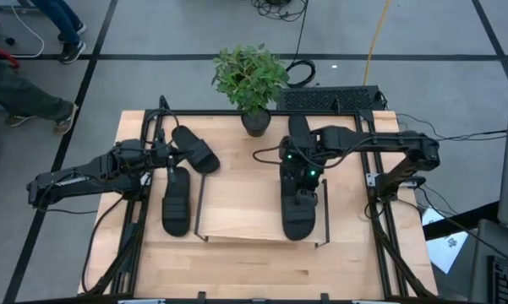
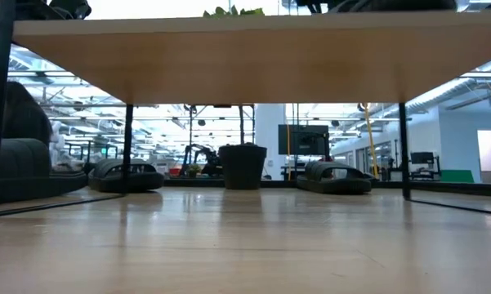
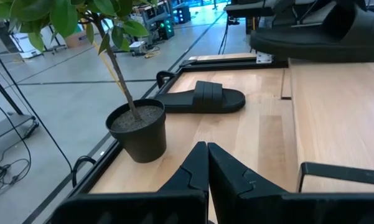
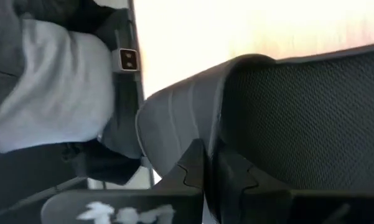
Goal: Pick and place slides into the shelf
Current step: Put the black slipper on the shelf
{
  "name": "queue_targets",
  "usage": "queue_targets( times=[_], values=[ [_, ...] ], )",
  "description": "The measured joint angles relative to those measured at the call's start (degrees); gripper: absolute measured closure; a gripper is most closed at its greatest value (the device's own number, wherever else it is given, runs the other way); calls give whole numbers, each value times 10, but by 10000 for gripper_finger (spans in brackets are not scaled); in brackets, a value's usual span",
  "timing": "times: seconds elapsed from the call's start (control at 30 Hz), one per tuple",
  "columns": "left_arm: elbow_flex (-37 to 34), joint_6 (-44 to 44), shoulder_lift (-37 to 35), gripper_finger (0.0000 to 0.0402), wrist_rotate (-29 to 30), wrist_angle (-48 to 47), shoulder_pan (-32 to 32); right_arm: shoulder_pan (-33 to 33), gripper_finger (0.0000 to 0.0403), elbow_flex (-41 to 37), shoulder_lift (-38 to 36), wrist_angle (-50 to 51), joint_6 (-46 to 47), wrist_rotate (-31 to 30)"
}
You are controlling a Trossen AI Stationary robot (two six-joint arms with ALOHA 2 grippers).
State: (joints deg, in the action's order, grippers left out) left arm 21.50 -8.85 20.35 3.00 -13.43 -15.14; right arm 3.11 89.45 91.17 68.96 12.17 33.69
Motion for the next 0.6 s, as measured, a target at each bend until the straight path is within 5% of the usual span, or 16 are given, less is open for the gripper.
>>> queue_targets(
  times=[0.43, 0.6],
  values=[
    [0, -1, 0, 396, 1, 0, 0, 1, 399, -33, -84, -70, 110, -48],
    [0, -1, 0, 396, 1, 0, 0, -7, 399, -46, -89, -74, 120, -22]
  ],
)
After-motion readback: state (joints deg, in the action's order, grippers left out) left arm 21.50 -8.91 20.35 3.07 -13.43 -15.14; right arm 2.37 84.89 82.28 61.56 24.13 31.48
